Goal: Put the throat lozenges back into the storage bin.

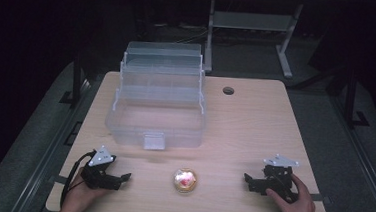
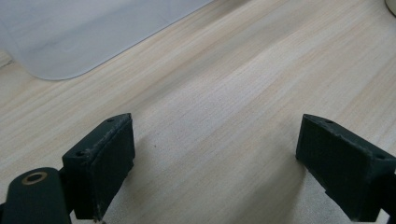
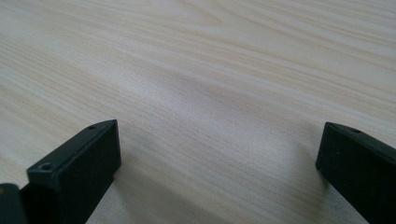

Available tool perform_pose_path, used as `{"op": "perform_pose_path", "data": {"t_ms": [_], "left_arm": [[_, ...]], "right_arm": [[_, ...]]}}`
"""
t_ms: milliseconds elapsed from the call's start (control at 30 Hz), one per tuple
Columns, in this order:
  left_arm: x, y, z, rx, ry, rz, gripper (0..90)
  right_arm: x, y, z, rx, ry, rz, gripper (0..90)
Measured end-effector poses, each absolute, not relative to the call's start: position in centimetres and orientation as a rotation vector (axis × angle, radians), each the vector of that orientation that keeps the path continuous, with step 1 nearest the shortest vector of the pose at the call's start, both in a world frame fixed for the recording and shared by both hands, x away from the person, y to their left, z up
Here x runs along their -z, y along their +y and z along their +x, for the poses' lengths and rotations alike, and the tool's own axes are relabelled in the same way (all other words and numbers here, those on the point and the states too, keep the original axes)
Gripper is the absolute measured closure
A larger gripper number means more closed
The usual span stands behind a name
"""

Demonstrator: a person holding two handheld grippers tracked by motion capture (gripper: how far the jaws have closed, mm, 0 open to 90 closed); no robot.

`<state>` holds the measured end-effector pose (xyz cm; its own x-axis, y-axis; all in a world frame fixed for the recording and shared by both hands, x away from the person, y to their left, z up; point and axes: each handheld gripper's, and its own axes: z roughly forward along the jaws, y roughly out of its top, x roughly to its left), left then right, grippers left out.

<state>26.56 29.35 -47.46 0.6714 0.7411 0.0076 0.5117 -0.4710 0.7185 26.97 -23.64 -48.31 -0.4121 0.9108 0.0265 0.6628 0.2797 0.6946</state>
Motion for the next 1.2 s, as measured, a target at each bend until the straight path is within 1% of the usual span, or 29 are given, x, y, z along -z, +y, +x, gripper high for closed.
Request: {"op": "perform_pose_path", "data": {"t_ms": [433, 867, 1200], "left_arm": [[47.2, 29.4, 26.5, -0.389, 0.961, 2.192, 12.3], [46.3, 28.3, 26.3, -0.32, 0.922, 2.222, 12.7], [45.5, 27.3, 26.2, -0.314, 0.867, 2.243, 12.9]], "right_arm": [[48.3, -23.7, 27.0, -0.903, 2.178, 1.42, 0.0], [48.3, -23.6, 26.9, -0.901, 2.175, 1.423, 0.0], [48.3, -23.6, 26.9, -0.898, 2.168, 1.434, 0.0]]}}
